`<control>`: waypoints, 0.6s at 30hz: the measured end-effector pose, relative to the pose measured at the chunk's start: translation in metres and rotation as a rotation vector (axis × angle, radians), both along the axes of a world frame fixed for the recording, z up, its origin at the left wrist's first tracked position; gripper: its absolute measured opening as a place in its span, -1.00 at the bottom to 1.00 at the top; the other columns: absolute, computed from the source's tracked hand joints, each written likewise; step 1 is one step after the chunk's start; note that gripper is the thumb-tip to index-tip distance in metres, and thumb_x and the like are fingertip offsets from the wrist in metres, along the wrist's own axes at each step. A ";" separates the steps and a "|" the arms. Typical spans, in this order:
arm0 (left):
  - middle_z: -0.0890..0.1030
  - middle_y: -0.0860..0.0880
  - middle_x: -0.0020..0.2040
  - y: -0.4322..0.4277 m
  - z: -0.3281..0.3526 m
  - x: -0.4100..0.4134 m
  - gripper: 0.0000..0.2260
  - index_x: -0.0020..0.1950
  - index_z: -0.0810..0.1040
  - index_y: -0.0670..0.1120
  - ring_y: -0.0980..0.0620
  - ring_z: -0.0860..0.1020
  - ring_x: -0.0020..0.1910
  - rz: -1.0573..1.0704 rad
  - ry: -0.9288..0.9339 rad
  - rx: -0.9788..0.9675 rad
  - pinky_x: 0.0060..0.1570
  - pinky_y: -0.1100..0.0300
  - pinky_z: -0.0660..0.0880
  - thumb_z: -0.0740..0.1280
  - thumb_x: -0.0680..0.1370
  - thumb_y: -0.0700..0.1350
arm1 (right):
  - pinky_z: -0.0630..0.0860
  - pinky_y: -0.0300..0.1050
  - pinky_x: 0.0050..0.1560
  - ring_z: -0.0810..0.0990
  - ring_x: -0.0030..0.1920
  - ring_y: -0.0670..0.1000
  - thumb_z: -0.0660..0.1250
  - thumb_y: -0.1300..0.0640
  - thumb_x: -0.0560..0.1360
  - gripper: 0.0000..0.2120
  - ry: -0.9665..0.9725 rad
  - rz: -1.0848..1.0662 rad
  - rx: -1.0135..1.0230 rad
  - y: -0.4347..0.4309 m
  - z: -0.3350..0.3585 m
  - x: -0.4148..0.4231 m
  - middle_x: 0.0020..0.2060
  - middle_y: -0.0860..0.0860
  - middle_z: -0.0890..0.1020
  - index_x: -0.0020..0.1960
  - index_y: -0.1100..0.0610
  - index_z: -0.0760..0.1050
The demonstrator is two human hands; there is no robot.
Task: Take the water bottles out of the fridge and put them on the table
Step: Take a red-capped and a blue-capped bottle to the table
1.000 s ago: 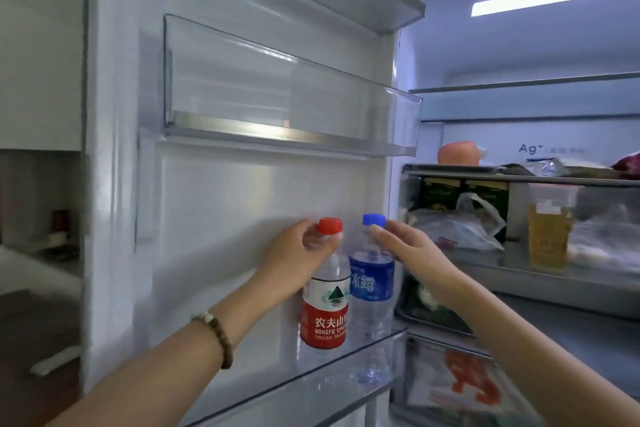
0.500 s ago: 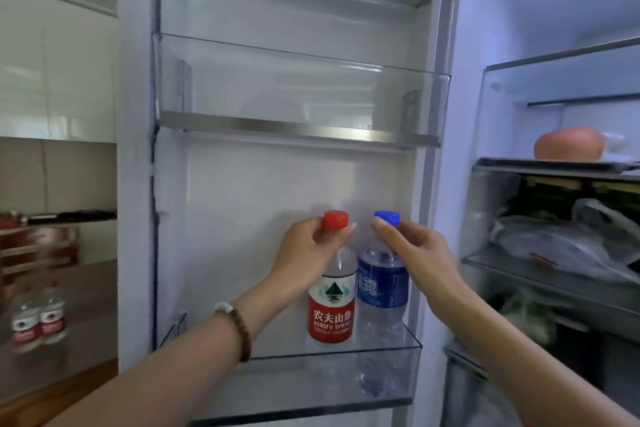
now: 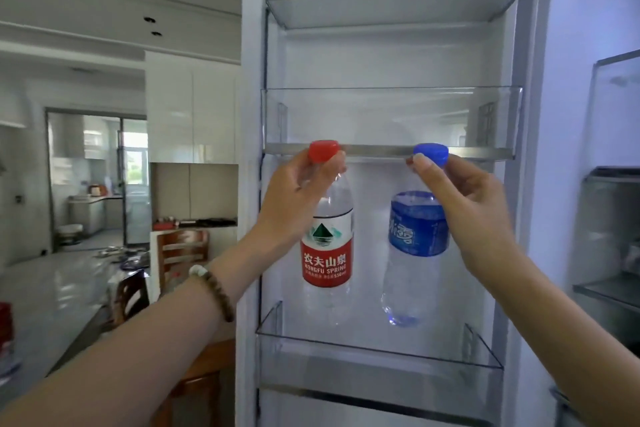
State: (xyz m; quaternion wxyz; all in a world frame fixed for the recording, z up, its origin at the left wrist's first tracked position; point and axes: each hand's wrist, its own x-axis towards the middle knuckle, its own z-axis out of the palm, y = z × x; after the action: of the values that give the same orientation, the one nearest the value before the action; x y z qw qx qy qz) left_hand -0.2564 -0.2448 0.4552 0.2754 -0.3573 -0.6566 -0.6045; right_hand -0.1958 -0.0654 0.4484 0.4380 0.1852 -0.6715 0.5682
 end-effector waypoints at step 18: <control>0.67 0.05 -0.09 -0.239 -0.005 -0.007 -0.69 -0.01 0.60 -0.12 0.21 0.64 -0.20 0.269 -0.121 0.083 -0.23 0.38 0.54 0.23 0.55 0.10 | 0.54 -0.21 -0.13 0.67 -0.17 -0.11 0.38 -0.09 0.37 -0.80 -0.200 0.422 -0.055 -0.230 -0.003 -0.044 -0.23 -0.08 0.72 -0.15 0.01 0.64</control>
State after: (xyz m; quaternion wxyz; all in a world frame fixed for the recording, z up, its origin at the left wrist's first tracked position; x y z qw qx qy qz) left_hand -0.2635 -0.4837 0.4505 0.3282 -0.2173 -0.6883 -0.6094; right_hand -0.2397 -0.2950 0.4457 0.2458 0.2523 -0.6422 0.6808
